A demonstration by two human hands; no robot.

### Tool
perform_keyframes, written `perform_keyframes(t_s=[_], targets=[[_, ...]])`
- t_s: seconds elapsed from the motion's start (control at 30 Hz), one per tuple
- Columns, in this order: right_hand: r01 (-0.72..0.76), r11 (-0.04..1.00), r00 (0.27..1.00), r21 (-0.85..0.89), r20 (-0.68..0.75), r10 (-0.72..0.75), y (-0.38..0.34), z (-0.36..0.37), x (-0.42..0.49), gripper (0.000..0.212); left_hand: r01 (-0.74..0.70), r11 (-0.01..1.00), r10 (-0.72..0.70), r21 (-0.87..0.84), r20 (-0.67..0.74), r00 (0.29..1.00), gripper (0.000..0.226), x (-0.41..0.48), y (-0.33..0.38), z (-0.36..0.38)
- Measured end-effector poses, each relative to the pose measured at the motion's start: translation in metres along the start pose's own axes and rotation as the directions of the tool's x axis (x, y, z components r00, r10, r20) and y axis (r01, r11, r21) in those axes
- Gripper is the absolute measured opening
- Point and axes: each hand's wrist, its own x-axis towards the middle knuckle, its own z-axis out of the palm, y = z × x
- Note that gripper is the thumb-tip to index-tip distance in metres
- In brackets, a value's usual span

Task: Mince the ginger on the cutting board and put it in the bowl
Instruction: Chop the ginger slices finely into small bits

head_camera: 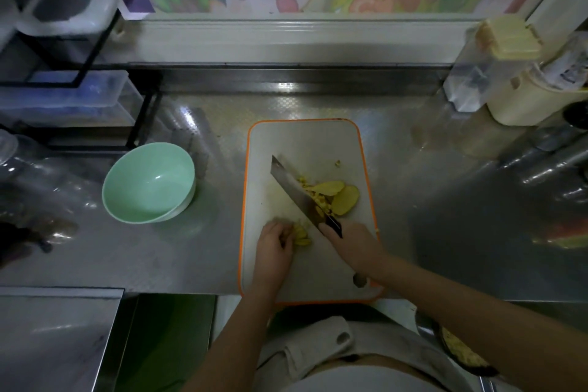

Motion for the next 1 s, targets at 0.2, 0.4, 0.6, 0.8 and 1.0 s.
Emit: perform_keyframes(t_s=[0.2, 0.4, 0.6, 0.8, 1.0], targets=[[0.032, 0.999, 0.999, 0.028, 0.019, -0.033, -0.015, -0.015, -0.02, 0.048, 0.005, 1.0, -0.005, 0.013, 0.077, 0.997, 0.03, -0.002, -0.003, -0.005], [-0.022, 0.999, 0.995, 0.037, 0.098, 0.018, -0.015, -0.013, -0.036, 0.041, 0.02, 0.999, -0.021, 0.045, 0.006, 1.0, 0.017, -0.006, 0.002, -0.002], [-0.017, 1.0, 0.995, -0.022, 0.096, 0.019, -0.007, 0.004, -0.03, 0.045, 0.051, 0.997, -0.05, 0.065, -0.007, 0.999, 0.023, -0.006, 0.004, -0.001], [-0.002, 0.999, 0.995, -0.037, 0.104, 0.006, -0.009, 0.009, -0.029, 0.04, 0.068, 0.994, -0.066, 0.085, -0.026, 0.997, 0.024, -0.005, 0.004, 0.001], [-0.075, 0.993, 0.991, -0.088, 0.106, 0.084, -0.011, 0.02, -0.026, 0.041, 0.073, 0.991, -0.072, 0.114, -0.013, 0.997, 0.027, 0.0, 0.0, 0.0]])
